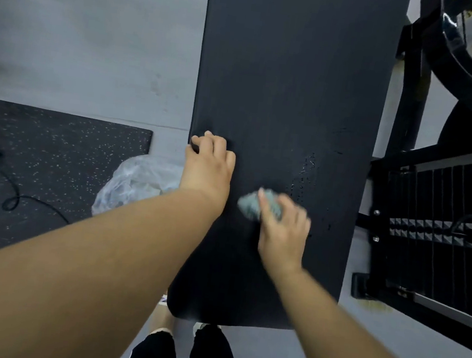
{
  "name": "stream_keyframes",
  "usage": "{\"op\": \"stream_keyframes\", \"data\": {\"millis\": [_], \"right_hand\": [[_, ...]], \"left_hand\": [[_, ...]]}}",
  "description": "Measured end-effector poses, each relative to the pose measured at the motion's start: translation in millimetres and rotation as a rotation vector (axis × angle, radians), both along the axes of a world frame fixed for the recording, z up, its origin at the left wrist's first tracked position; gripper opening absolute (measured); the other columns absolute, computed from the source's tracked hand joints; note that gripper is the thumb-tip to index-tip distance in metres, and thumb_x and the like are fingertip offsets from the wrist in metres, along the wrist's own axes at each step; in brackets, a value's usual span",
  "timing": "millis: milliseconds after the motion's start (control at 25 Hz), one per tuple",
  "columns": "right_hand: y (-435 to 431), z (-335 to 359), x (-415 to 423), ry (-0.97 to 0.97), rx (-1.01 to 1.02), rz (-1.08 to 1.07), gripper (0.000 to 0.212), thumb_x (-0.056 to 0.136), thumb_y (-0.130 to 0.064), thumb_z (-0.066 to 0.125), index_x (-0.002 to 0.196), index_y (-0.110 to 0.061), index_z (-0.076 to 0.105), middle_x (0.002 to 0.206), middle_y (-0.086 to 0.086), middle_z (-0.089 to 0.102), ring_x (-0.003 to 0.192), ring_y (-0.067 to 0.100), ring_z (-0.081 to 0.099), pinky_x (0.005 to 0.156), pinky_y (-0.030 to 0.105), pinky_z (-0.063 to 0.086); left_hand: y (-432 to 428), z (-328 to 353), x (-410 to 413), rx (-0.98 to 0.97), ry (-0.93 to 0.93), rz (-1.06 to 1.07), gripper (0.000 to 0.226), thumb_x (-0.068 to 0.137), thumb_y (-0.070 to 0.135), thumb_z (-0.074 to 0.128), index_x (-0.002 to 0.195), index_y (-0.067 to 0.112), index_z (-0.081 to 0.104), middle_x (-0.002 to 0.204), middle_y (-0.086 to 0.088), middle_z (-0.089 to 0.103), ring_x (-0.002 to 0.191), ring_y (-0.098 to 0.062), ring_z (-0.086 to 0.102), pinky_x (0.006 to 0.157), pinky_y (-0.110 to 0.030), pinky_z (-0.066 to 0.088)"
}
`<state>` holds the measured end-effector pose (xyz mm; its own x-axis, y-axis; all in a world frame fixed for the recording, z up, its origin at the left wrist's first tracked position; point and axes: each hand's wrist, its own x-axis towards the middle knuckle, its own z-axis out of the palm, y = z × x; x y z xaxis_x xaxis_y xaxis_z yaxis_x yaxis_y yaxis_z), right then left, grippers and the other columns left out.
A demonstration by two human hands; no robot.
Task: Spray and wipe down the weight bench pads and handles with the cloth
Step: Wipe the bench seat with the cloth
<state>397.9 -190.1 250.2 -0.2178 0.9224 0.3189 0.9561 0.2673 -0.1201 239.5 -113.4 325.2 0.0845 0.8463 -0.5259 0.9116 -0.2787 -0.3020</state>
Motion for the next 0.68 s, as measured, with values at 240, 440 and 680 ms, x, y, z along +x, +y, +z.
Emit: {"op": "stream_keyframes", "data": {"millis": [240,440,680], "right_hand": [[167.8,40.8,-14.5,0.100,0.018,-0.352,0.052,0.083,-0.008,0.056,0.131,-0.025,0.054,0.120,0.012,0.056,0.088,0.034,0.051,0.071,0.036,0.035],[22.2,4.5,19.8,0.113,-0.033,-0.162,0.057,0.079,-0.003,0.055,0.132,-0.023,0.048,0.120,0.014,0.049,0.090,0.033,0.046,0.071,0.039,0.042],[-25.2,1.1,33.4,0.074,-0.076,-0.101,0.062,0.075,-0.001,0.063,0.130,-0.023,0.045,0.117,0.008,0.040,0.087,0.030,0.043,0.068,0.038,0.044]], "left_hand": [[-1.1,-4.6,-0.4,0.023,0.054,-0.036,0.084,0.080,0.043,0.066,0.135,-0.001,0.020,0.144,-0.031,0.015,0.128,-0.042,0.030,0.102,-0.038,0.037],[-1.2,-3.6,1.7,0.010,0.015,0.012,0.084,0.080,0.040,0.067,0.136,-0.001,0.020,0.145,-0.031,0.014,0.131,-0.044,0.028,0.104,-0.040,0.036],[0.8,-1.2,8.2,-0.006,0.061,0.045,0.083,0.079,0.035,0.070,0.136,0.001,0.020,0.145,-0.031,0.013,0.132,-0.044,0.027,0.104,-0.039,0.037]]}}
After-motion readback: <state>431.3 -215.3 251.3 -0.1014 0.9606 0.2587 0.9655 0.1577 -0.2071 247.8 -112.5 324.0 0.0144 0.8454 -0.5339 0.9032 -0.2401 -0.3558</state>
